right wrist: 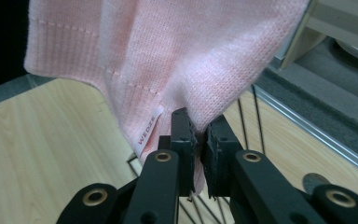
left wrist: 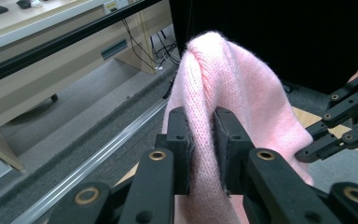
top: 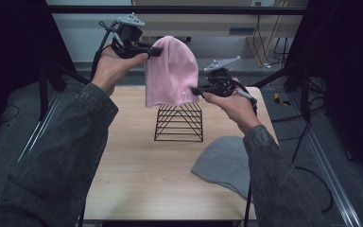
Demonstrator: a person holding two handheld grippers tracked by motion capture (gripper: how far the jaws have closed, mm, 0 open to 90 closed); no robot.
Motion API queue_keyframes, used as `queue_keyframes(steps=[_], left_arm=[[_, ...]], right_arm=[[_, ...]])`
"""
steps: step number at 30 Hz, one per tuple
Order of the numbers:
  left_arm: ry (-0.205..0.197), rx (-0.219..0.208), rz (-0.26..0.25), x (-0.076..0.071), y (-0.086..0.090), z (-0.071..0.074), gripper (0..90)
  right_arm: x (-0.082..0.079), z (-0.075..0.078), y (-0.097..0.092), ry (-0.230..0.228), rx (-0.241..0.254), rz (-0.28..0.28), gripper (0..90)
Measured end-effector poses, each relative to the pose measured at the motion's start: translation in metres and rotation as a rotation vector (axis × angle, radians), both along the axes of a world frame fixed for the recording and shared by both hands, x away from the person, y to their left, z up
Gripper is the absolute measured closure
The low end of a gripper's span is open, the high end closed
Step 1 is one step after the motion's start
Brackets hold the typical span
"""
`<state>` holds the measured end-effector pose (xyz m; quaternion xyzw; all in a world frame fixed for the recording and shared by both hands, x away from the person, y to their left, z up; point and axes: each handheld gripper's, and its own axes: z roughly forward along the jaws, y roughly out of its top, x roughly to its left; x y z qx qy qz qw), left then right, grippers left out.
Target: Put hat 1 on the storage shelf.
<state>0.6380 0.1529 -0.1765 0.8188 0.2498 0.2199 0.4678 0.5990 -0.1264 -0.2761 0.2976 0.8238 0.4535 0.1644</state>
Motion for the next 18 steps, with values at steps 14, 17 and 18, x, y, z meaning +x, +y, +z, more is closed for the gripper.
queue_keyframes(steps=[14,17,18], left_arm=[[0.012,0.028,-0.024,0.026,-0.019,-0.028,77.3],[0.008,0.027,-0.027,0.026,-0.022,-0.030,77.3],[0.003,0.030,-0.033,0.025,-0.023,-0.031,77.3]], right_arm=[[0.020,-0.025,-0.009,0.017,-0.040,-0.052,83.6],[0.019,-0.027,-0.011,0.015,-0.045,-0.054,83.6],[0.018,-0.028,-0.011,0.016,-0.042,-0.055,83.6]])
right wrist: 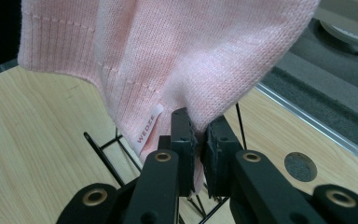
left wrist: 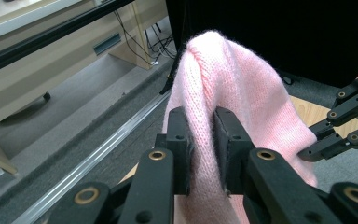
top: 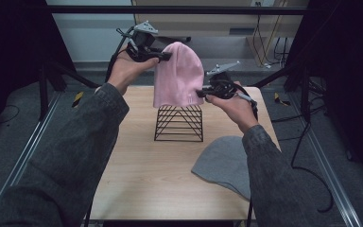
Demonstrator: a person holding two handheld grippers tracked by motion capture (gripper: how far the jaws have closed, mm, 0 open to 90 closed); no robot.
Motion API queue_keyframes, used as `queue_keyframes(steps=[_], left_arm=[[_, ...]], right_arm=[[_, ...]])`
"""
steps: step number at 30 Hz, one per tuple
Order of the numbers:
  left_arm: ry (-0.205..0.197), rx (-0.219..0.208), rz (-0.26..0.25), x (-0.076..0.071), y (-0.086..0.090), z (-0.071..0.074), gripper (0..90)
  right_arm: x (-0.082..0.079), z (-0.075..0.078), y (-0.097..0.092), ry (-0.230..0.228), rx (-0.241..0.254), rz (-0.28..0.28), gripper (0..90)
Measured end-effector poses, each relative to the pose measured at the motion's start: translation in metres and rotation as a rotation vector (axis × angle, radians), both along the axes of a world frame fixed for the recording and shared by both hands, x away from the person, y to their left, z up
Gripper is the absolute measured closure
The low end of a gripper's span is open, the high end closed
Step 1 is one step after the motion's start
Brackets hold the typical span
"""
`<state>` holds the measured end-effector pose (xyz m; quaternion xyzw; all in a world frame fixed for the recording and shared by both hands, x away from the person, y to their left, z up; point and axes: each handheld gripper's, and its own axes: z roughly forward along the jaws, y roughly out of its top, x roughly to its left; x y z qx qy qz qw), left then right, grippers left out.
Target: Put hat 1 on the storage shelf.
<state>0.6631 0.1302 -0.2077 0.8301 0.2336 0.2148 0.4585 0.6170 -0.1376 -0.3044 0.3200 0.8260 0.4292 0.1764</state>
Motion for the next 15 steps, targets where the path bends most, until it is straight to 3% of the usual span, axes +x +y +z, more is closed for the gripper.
queue_keyframes(steps=[10,15], left_arm=[[-0.009,0.003,-0.005,-0.005,-0.003,-0.011,77.2],[0.005,-0.005,-0.011,-0.009,-0.003,-0.009,77.4]], right_arm=[[-0.009,-0.016,-0.002,-0.008,-0.035,-0.019,83.4],[-0.009,-0.018,-0.004,-0.004,-0.033,-0.025,83.9]])
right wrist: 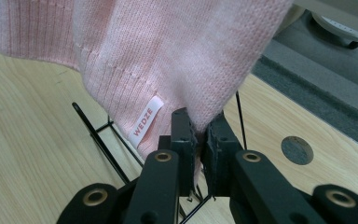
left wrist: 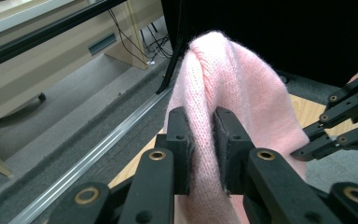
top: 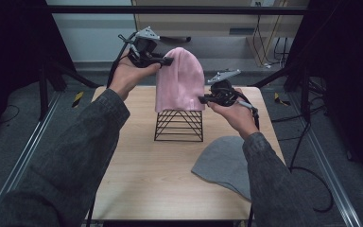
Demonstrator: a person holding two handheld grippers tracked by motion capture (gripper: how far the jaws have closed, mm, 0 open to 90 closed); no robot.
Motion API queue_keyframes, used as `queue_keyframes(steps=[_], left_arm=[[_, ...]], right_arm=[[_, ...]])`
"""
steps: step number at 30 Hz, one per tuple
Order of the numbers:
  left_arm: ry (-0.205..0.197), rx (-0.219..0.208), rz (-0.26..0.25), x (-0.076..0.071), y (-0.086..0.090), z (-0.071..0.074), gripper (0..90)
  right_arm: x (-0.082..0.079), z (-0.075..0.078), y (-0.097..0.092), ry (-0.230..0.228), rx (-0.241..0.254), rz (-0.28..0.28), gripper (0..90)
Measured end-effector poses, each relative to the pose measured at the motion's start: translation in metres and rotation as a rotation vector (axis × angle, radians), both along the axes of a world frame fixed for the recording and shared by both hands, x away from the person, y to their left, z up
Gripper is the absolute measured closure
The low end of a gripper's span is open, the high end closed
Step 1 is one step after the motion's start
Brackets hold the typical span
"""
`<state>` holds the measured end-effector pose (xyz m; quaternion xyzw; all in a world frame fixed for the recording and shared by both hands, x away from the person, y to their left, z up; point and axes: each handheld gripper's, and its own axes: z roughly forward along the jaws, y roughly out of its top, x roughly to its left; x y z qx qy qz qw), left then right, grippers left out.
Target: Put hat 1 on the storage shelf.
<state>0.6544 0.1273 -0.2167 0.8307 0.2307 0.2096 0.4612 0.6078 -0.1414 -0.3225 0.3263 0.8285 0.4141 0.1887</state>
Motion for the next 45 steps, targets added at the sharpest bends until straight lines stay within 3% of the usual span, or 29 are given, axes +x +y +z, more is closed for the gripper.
queue_keyframes(steps=[10,17,23,29,36,43,45], left_arm=[[-0.008,-0.026,-0.004,-0.009,-0.005,0.011,77.5],[0.001,-0.007,0.010,-0.007,-0.003,-0.002,77.3],[-0.016,0.004,0.017,-0.005,0.001,-0.012,77.0],[-0.029,0.011,0.014,-0.004,0.002,-0.024,76.0],[-0.013,0.014,0.006,-0.010,0.005,-0.040,76.0],[0.013,-0.025,-0.009,-0.016,0.008,-0.055,76.2],[0.020,-0.020,-0.012,-0.019,0.007,-0.060,76.5]], right_arm=[[-0.008,0.012,-0.007,-0.016,0.029,-0.007,84.0],[-0.011,0.003,-0.005,-0.004,-0.002,-0.010,83.8],[-0.008,-0.004,-0.003,-0.009,-0.007,-0.028,83.7],[-0.003,-0.011,0.001,-0.015,-0.050,-0.045,83.2],[-0.003,-0.021,0.003,0.001,-0.072,-0.034,82.8],[-0.004,-0.036,0.004,0.023,-0.080,-0.030,81.8],[-0.005,-0.042,0.004,0.038,-0.090,-0.028,81.5]])
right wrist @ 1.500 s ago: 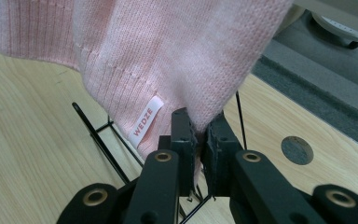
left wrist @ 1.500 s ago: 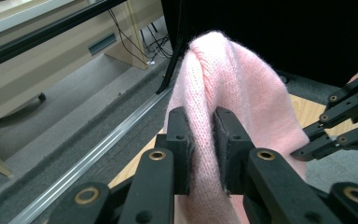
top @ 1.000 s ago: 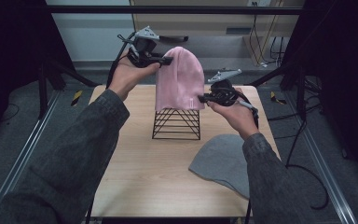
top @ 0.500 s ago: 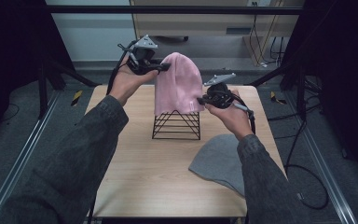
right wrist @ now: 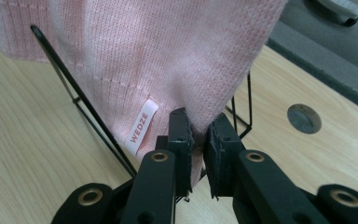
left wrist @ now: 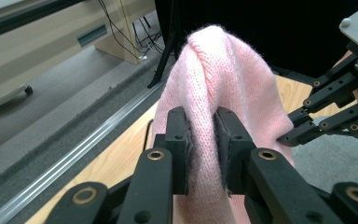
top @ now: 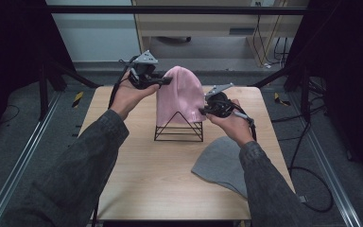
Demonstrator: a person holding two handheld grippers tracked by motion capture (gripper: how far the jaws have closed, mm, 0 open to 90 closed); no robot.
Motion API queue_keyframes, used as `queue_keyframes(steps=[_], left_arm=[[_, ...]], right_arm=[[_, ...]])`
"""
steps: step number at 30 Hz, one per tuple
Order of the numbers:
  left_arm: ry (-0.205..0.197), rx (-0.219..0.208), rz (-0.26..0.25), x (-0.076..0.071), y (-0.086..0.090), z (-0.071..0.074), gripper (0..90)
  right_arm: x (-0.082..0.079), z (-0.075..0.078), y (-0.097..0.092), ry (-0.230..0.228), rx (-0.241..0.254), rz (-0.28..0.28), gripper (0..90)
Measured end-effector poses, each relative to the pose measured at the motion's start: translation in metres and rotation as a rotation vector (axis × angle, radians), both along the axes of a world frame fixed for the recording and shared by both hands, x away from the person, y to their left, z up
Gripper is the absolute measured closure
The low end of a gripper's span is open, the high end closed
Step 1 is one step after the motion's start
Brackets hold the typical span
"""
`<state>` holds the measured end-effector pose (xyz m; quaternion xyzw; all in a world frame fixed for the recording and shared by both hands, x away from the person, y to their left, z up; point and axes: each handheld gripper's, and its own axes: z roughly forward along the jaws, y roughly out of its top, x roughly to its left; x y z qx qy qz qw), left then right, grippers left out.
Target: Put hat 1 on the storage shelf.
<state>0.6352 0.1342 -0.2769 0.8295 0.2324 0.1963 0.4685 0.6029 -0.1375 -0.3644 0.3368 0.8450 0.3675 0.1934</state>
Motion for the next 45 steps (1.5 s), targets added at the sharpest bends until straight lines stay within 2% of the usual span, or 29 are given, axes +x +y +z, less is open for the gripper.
queue_keyframes(steps=[6,13,19,23,25,29,33,39,45], left_arm=[[0.001,-0.010,-0.004,-0.007,-0.001,-0.004,76.7],[0.032,-0.001,-0.010,-0.009,0.000,-0.019,76.7],[0.049,0.005,-0.006,-0.009,0.002,-0.028,76.7],[0.059,0.007,-0.003,-0.010,0.004,-0.033,76.7],[0.067,0.006,-0.009,-0.011,0.003,-0.036,76.7],[0.070,0.027,-0.019,-0.014,0.000,-0.042,76.8],[0.082,0.029,-0.021,-0.018,0.001,-0.049,76.6],[0.104,0.042,-0.008,-0.021,0.006,-0.057,76.6],[0.116,0.052,-0.018,-0.025,0.007,-0.061,76.3]], right_arm=[[-0.003,-0.005,0.000,0.007,-0.012,0.011,81.5],[-0.006,-0.017,0.000,0.046,-0.019,0.016,80.6],[-0.006,-0.018,0.001,0.046,-0.025,0.017,78.7],[-0.006,-0.018,0.002,0.044,-0.029,0.010,72.8],[-0.007,-0.017,0.001,0.040,-0.026,-0.013,66.0],[-0.008,-0.015,-0.002,0.036,-0.029,-0.018,62.2],[-0.012,-0.012,-0.010,0.031,-0.041,-0.043,56.6],[-0.017,-0.011,-0.022,0.029,-0.038,-0.077,52.3],[-0.023,-0.013,-0.031,0.034,-0.047,-0.098,50.4]])
